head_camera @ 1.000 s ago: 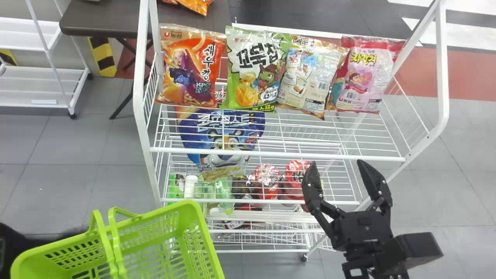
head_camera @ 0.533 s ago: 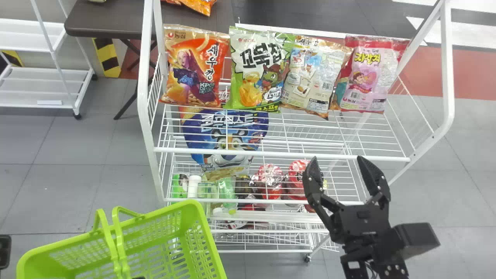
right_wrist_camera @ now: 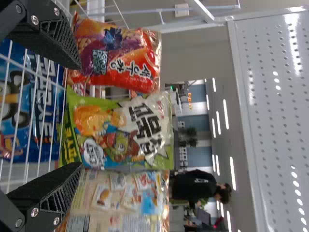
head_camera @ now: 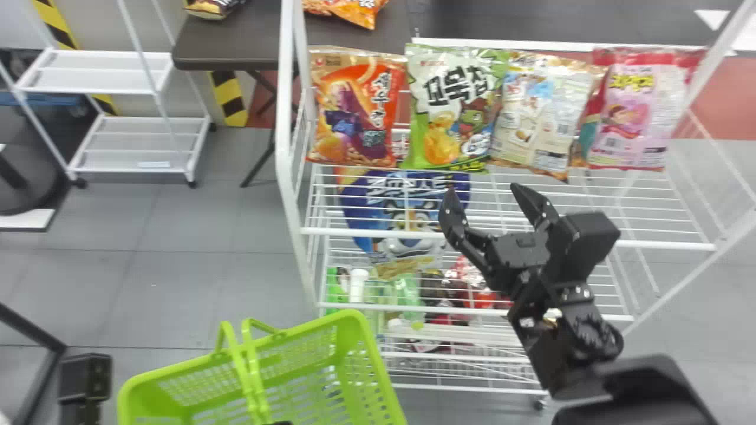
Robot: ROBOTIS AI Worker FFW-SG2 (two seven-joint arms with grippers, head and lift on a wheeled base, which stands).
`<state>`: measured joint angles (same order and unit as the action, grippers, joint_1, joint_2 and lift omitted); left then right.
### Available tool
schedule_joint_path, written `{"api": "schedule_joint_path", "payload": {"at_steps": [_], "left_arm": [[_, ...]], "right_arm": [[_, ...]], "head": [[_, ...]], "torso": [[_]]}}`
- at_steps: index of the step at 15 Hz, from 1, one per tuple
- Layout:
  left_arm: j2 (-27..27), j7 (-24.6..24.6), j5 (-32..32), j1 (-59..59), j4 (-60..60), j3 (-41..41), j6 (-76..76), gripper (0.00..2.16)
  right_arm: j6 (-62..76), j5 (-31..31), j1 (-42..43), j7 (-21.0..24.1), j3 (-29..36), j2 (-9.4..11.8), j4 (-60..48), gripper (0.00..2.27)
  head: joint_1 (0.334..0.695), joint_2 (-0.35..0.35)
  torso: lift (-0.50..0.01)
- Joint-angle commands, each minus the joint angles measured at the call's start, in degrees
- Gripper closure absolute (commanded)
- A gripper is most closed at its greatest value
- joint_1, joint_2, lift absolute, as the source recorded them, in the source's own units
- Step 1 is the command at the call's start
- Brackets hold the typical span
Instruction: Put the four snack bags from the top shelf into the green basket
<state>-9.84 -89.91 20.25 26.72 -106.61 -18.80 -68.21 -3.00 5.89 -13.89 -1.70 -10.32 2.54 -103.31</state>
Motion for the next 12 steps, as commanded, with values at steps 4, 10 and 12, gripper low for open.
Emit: {"api": "schedule_joint_path", "payload": {"at_steps": [4, 10, 12], "left_arm": [[-0.88, -0.66, 0.23, -0.62, 0.09, 0.87, 0.04, 2.15], [-2.28, -0.66, 0.93, -0.97, 0.18, 2.54, 0.39, 2.15], [-2.37, -0.66, 1.28, -0.44, 0.18, 2.54, 0.57, 2.15]], "right_arm": [[-2.76, 6.06, 12.92, 0.47, -3.65, -1.14, 10.41, 0.11], [-1.35, 5.97, 26.11, 1.44, -7.78, -2.59, 26.32, 0.12], [-1.0, 5.89, 29.09, 0.82, -8.93, -2.59, 30.62, 0.12]], "head": [[0.695, 0.101], [0.695, 0.136], [0.695, 0.141]], "torso": [[0.0], [0.0], [0.0]]}}
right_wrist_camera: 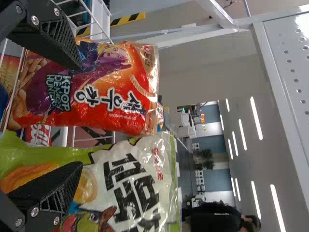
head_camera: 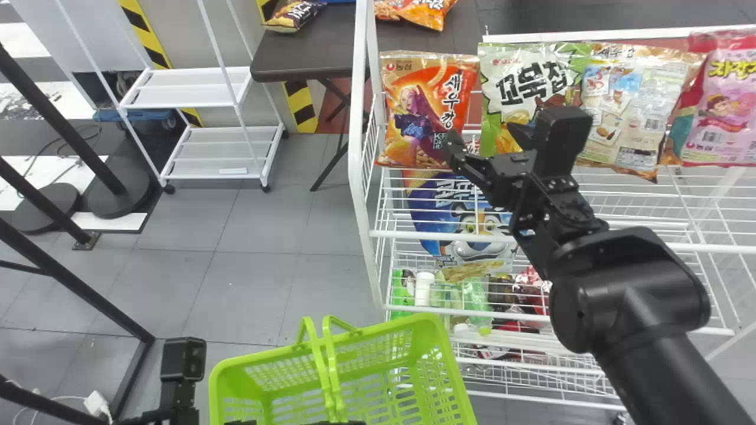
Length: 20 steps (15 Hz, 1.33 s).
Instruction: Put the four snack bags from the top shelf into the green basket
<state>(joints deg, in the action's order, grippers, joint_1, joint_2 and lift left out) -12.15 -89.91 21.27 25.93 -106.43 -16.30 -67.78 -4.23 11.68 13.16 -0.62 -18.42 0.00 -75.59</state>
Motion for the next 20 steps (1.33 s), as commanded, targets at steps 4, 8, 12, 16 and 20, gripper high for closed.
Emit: {"api": "schedule_joint_path", "payload": {"at_steps": [4, 8, 12, 16, 20], "left_arm": [[0.02, -0.66, 0.62, 1.32, 0.0, 0.04, 1.2, 2.15], [-0.07, -0.66, 1.32, 2.2, 0.0, -0.39, 2.6, 2.15], [-0.15, -0.66, 2.02, 2.37, 0.79, -0.83, 3.83, 2.15], [-0.15, -0.66, 2.02, 1.58, 1.32, -0.57, 3.83, 2.15], [-0.07, -0.66, 2.11, 1.41, 2.28, -0.48, 4.19, 2.15]], "right_arm": [[0.4, 0.36, 7.67, -0.96, -2.85, -0.05, 11.26, 0.11], [6.03, 4.76, 15.23, -5.62, -3.2, -0.05, 25.14, 0.12], [10.07, 7.4, 18.83, -10.45, -3.2, -0.05, 30.77, 0.11], [7.44, 7.66, 22.43, -14.85, -4.25, -0.05, 34.81, 0.12], [6.91, 8.19, 27.27, -19.15, -4.25, -0.05, 40.52, 0.44]], "head": [[0.695, 0.157], [0.695, 0.158], [0.695, 0.145], [0.695, 0.157], [0.695, 0.159]], "torso": [[0.0], [0.0], [0.0], [0.0], [0.0]]}}
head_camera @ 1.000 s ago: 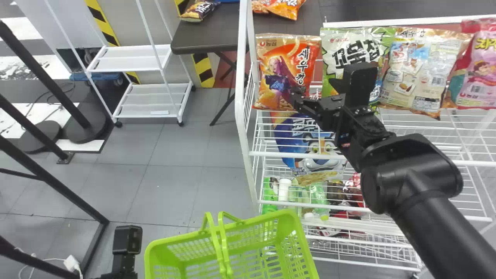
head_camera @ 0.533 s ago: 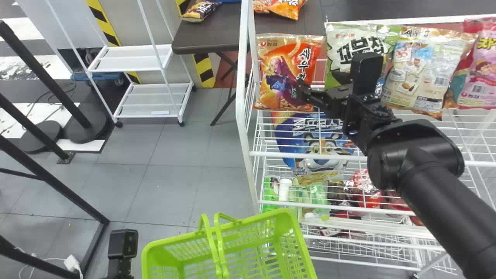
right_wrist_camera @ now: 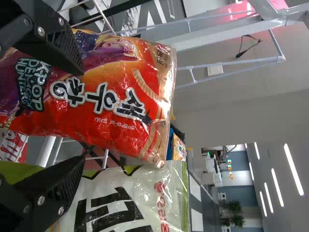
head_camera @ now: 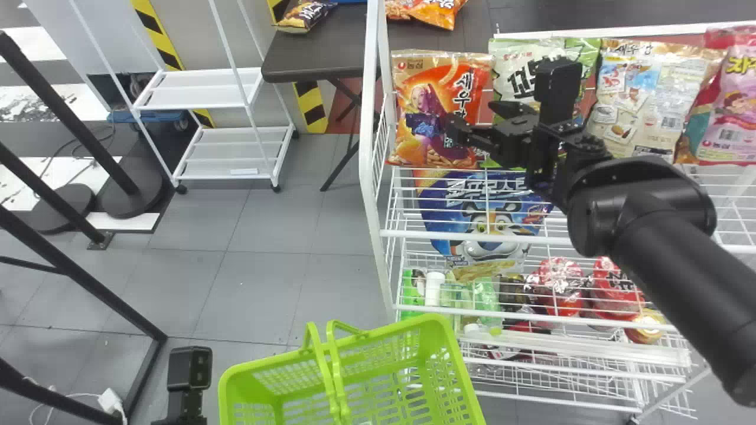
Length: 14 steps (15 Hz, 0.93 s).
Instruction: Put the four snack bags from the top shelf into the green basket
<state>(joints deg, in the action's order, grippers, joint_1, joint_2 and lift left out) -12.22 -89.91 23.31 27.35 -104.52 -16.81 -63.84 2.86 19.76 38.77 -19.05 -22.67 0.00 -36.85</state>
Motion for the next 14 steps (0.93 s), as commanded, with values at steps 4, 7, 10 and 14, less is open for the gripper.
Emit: {"api": "schedule_joint_path", "payload": {"at_steps": [4, 7, 10, 14], "left_arm": [[0.17, -0.66, 0.15, -0.1, 0.98, -0.06, 1.47, 2.15], [0.0, -0.66, 1.3, -0.54, 1.69, -0.24, 1.47, 2.15], [-0.88, -0.66, 2.09, -2.47, 3.18, -0.33, 1.12, 2.15], [-1.32, -0.66, 2.35, -5.2, 3.09, -0.68, -0.64, 2.15]], "right_arm": [[-5.28, 0.54, 3.06, -3.45, 0.44, -0.05, 2.04, 2.26], [-5.28, 0.01, 3.06, -4.68, 0.79, -0.05, 1.96, 2.25], [-5.46, -1.13, 0.16, -5.65, 0.61, -0.05, -2.7, 2.25], [-15.48, -1.48, -8.36, -4.5, 3.95, -0.05, -20.98, 2.25]], "head": [[0.695, 0.164], [0.695, 0.162], [0.695, 0.172], [0.695, 0.206]], "torso": [[0.0], [0.0], [0.0], [0.0]]}}
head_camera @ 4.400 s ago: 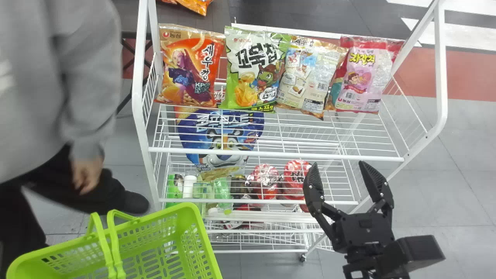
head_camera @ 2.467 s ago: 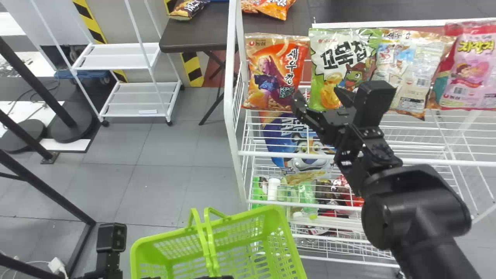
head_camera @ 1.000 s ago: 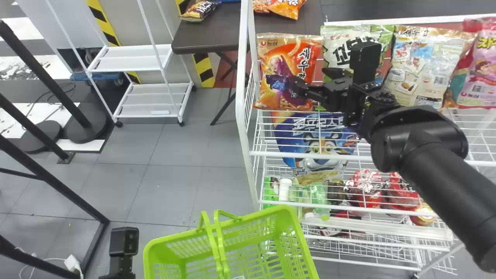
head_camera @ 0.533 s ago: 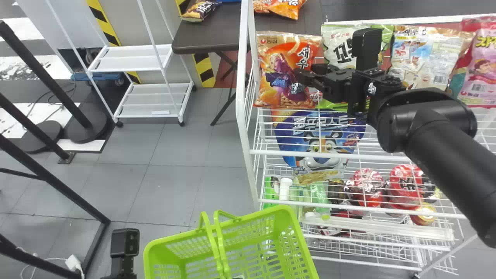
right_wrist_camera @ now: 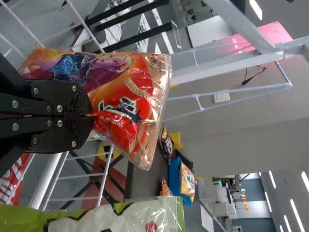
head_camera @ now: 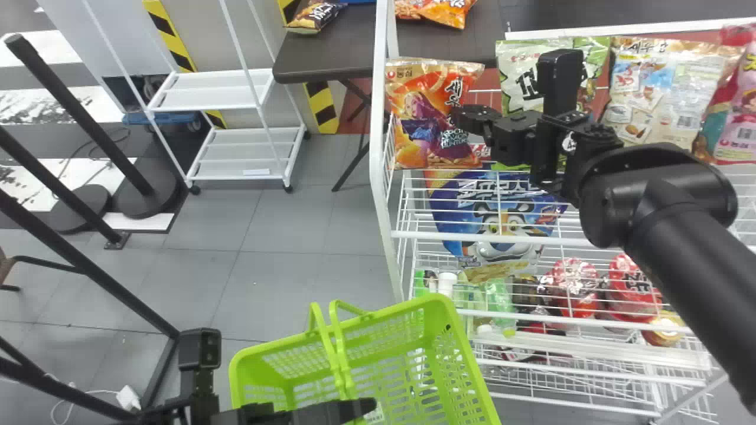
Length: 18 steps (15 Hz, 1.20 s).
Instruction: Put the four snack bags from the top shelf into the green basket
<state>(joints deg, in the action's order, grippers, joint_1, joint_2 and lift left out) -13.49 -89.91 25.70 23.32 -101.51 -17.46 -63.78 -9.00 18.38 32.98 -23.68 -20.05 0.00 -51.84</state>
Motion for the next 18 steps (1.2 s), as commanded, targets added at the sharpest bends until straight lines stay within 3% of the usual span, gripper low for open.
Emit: {"api": "schedule_joint_path", "payload": {"at_steps": [1, 7, 11, 13, 18], "left_arm": [[-0.04, -0.66, -0.48, -2.31, 0.17, 0.06, -1.75, 2.15], [-0.04, -0.66, -2.68, -8.64, 1.31, 1.99, -6.32, 2.15], [-0.13, -0.66, -4.0, -11.63, 3.25, 3.22, -7.55, 2.15], [-0.13, -0.66, -4.52, -13.21, 4.74, 3.57, -7.55, 2.15], [-0.75, -0.66, -4.87, -14.97, 7.03, 3.93, -7.55, 2.15]], "right_arm": [[-6.78, -0.1, -4.33, 0.21, 2.73, -0.05, -10.47, 2.25], [-30.51, -0.45, -21.12, 4.69, 10.03, 0.09, -44.49, 2.25], [-47.39, -0.45, -33.86, 5.04, 17.67, 3.07, -64.0, 2.25], [-55.47, -0.01, -38.87, 4.96, 19.78, 3.16, -72.44, 2.25], [-70.77, 0.69, -44.67, 4.96, 22.07, 3.16, -87.64, 2.25]], "head": [[0.695, 0.214], [0.695, 0.224], [0.695, 0.163], [0.695, 0.113], [0.695, 0.095]], "torso": [[0.0], [0.0], [0.0], [0.0], [0.0]]}}
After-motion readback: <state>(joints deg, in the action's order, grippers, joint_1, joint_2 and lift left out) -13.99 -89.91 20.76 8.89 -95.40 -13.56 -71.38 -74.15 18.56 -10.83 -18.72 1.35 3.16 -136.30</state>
